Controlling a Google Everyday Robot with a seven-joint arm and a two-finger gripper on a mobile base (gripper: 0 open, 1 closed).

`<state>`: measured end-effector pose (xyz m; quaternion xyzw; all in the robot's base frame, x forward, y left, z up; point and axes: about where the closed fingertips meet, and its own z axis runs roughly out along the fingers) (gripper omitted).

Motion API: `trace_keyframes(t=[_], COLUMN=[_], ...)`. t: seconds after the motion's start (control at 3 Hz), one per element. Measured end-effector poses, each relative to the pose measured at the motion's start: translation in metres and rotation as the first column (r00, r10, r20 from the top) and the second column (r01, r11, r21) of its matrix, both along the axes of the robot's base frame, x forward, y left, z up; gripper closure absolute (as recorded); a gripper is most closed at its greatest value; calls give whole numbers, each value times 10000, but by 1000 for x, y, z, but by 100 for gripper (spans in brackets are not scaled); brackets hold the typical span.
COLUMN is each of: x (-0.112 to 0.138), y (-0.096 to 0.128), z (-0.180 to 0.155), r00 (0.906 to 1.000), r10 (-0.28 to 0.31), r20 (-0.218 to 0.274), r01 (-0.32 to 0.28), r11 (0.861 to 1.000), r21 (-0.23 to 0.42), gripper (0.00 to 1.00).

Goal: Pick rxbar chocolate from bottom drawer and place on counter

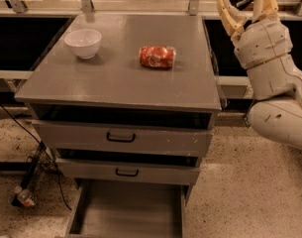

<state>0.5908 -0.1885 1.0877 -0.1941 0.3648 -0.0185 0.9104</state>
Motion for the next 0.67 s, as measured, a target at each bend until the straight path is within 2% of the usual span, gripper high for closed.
trace_keyframes(t=[0.33,0.67], x=[0,-7], y=[0,9], z=[0,2], r00=[10000,9954], r10=[10,899], r20=[0,-333], r01=[-10,-873], r11=[10000,9935], r21=[7,724], gripper=[100,100])
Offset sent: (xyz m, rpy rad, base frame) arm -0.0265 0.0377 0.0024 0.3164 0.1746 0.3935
